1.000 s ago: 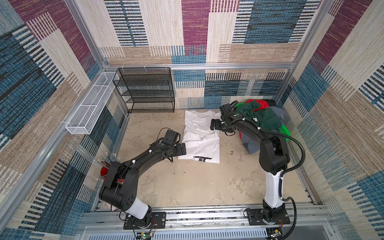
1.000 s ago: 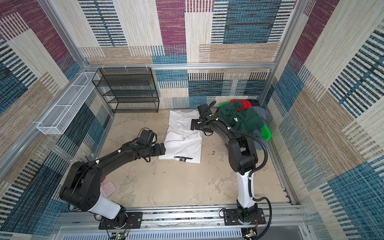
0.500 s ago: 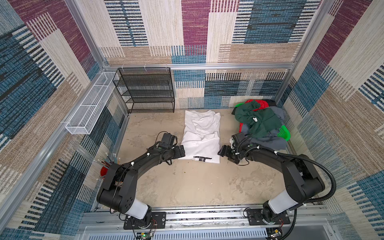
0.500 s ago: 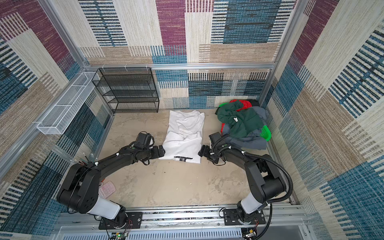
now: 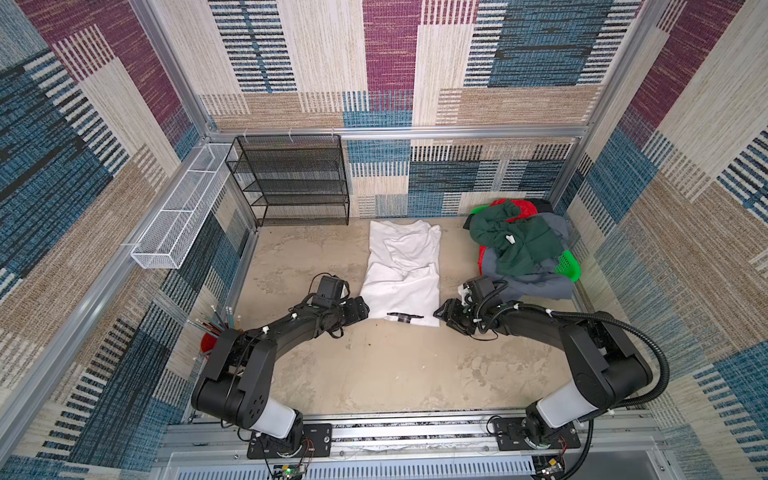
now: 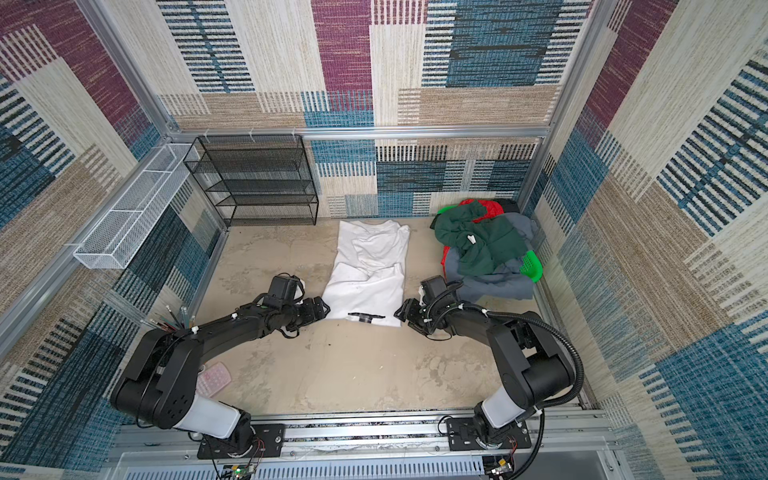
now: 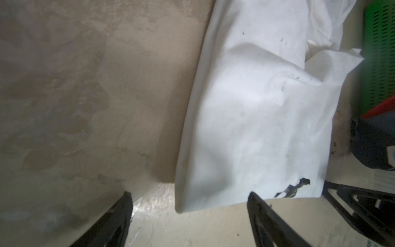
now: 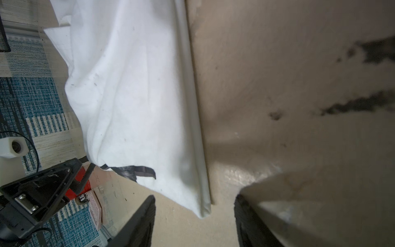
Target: Fold and stack the t-shirts
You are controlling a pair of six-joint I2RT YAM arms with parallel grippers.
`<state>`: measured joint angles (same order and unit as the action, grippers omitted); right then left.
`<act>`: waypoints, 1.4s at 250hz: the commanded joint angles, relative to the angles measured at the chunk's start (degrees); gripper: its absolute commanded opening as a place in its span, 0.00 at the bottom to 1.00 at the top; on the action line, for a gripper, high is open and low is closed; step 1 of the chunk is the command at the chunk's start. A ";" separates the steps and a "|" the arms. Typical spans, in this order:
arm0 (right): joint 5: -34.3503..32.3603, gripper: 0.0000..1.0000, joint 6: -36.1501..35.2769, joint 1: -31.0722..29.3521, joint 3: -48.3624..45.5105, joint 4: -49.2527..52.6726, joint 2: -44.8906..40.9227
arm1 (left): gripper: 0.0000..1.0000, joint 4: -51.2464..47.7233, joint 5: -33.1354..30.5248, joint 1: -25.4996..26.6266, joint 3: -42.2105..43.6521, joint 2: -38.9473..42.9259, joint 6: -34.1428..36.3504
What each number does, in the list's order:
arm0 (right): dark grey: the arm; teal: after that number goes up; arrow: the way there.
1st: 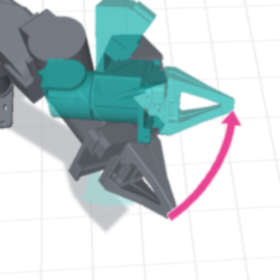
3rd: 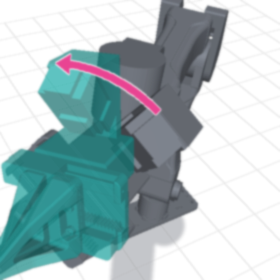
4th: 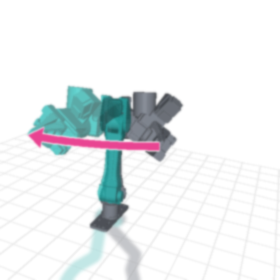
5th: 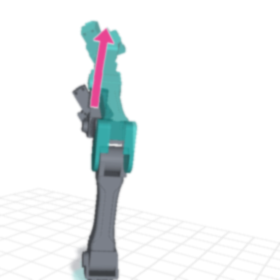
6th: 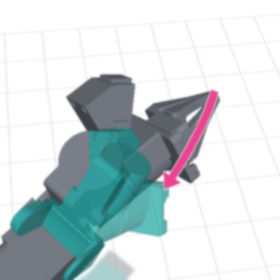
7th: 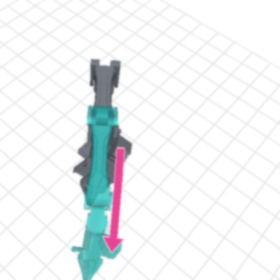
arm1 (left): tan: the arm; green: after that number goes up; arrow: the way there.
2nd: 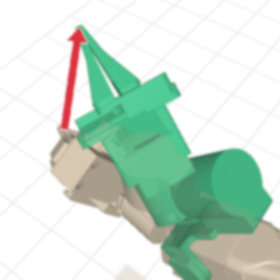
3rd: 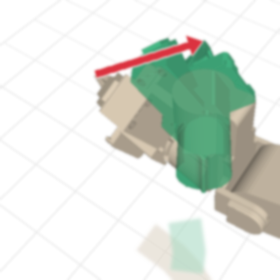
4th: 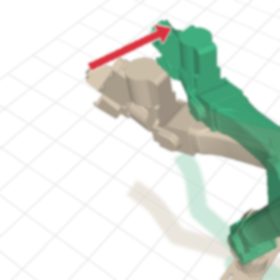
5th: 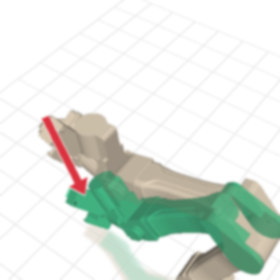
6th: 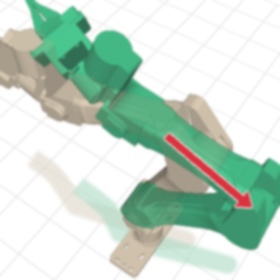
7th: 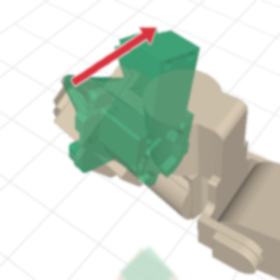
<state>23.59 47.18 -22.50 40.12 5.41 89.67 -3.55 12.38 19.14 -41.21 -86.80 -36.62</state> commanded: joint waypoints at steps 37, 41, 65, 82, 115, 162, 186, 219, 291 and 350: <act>0.46 0.60 -1.47 -1.39 1.56 0.22 2.91 | 0.82 3.49 1.68 -0.16 1.18 -2.09 -2.07; 0.51 0.60 -1.54 -1.56 1.75 0.22 3.15 | 0.83 3.52 1.75 -0.16 1.03 -2.42 -1.98; -0.39 0.59 -1.97 -2.87 2.93 0.77 4.65 | 0.81 3.55 2.42 -0.18 0.02 -4.52 -1.36; -2.08 0.58 -2.18 -3.63 3.92 1.94 5.65 | 0.78 3.79 2.95 -0.15 -0.44 -5.57 -1.35; -2.68 0.38 -1.43 -3.74 3.84 1.40 6.90 | 0.61 4.91 3.99 -0.15 -0.83 -6.77 -1.15; -3.28 0.04 -2.62 -3.81 4.97 1.65 7.09 | 0.28 3.74 4.67 -0.15 -2.18 -7.41 0.86; -3.44 0.00 -4.69 -3.86 6.97 2.87 7.19 | 0.06 2.52 5.16 -0.16 -3.16 -7.24 1.94; -2.45 0.00 -7.05 -3.85 9.25 4.52 7.02 | 0.00 2.05 9.80 -0.20 -3.40 -6.27 1.58; 0.21 0.00 -8.54 -3.85 5.70 6.17 -1.79 | 0.00 -3.75 11.58 0.11 -2.69 2.37 2.38; 6.26 0.00 -2.32 -3.86 -1.58 -0.16 -10.68 | 0.00 -8.43 12.04 3.46 -1.08 12.38 1.04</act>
<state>25.98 41.43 -26.30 40.38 9.45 82.19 -8.47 23.09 21.58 -43.07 -77.87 -35.57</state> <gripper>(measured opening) 0.055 0.082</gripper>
